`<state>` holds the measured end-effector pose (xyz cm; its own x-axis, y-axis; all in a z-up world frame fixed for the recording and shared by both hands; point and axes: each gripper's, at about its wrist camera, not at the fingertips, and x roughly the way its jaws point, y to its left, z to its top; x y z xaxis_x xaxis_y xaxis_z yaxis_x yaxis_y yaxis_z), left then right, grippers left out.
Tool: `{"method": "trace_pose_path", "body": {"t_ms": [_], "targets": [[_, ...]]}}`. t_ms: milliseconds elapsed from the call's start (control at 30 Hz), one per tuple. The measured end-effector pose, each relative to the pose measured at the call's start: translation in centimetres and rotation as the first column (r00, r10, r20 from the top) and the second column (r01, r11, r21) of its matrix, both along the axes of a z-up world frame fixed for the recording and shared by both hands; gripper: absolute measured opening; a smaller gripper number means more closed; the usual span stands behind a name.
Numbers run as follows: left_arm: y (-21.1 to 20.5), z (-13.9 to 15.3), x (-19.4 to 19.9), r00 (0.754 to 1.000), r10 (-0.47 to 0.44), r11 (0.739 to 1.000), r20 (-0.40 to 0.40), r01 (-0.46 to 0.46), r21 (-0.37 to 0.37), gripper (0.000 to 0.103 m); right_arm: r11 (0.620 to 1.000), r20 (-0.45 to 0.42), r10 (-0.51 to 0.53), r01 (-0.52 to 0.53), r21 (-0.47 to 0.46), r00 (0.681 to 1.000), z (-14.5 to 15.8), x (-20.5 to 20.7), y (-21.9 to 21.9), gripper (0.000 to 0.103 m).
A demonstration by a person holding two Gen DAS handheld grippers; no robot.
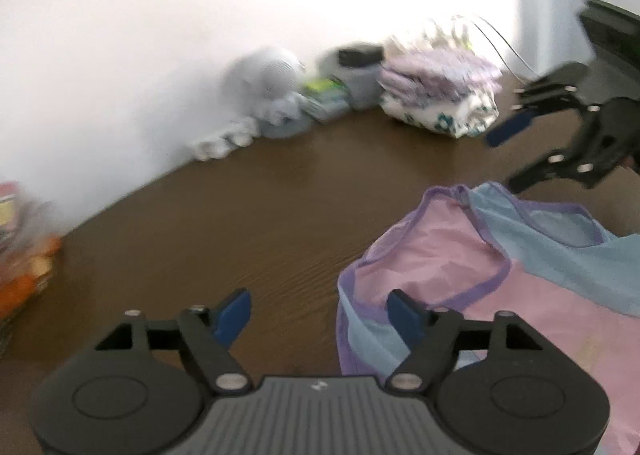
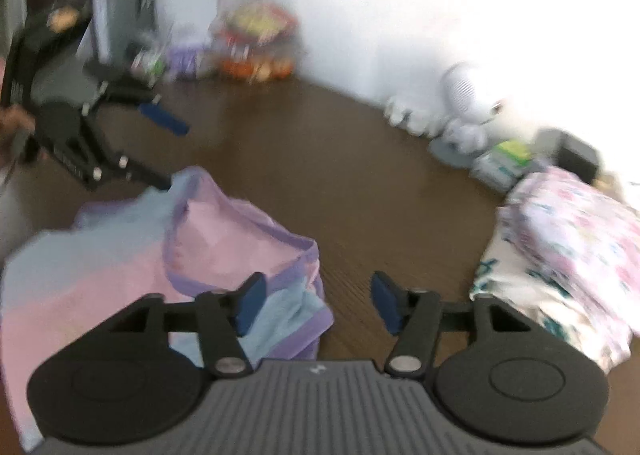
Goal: Fold clothes
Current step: 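Lower the lifted garment onto the table and open both grippers, then move both open grippers back from the garment lying flat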
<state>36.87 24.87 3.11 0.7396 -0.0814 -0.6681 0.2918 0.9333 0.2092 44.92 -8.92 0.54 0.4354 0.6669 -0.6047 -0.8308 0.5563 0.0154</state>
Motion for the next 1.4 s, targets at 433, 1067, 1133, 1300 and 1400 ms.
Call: {"method": "trace_pose_path", "body": {"t_ms": [433, 1067, 1133, 1300, 1400], "targets": [[-2.8, -1.1, -15.9, 0.996, 0.088, 0.980, -0.016, -0.089, -0.178, 0.077, 0.981, -0.128, -0.164, 0.175, 0.084, 0.978, -1.9, -16.0, -7.2, 0.073], [-0.3, -3.7, -18.1, 0.983, 0.080, 0.903, -0.163, -0.140, -0.406, 0.004, 0.953, -0.336, -0.157, 0.232, 0.195, 0.929, -5.2, -15.5, -8.9, 0.003], [-0.7, -3.9, -18.2, 0.984, 0.067, 0.906, -0.164, -0.129, -0.404, 0.003, 0.945, -0.344, -0.180, 0.259, 0.201, 0.922, -5.1, -16.0, -9.3, 0.003], [-1.6, -3.8, -19.7, 0.986, 0.043, 0.909, -0.159, -0.104, -0.403, 0.000, 0.927, -0.358, -0.223, 0.311, 0.209, 0.906, -4.6, -18.1, -11.1, 0.002], [-2.6, -3.9, -21.3, 0.986, 0.025, 0.914, -0.165, -0.089, -0.396, 0.000, 0.918, -0.361, -0.249, 0.338, 0.207, 0.899, -4.3, -20.4, -12.4, 0.002]]}}
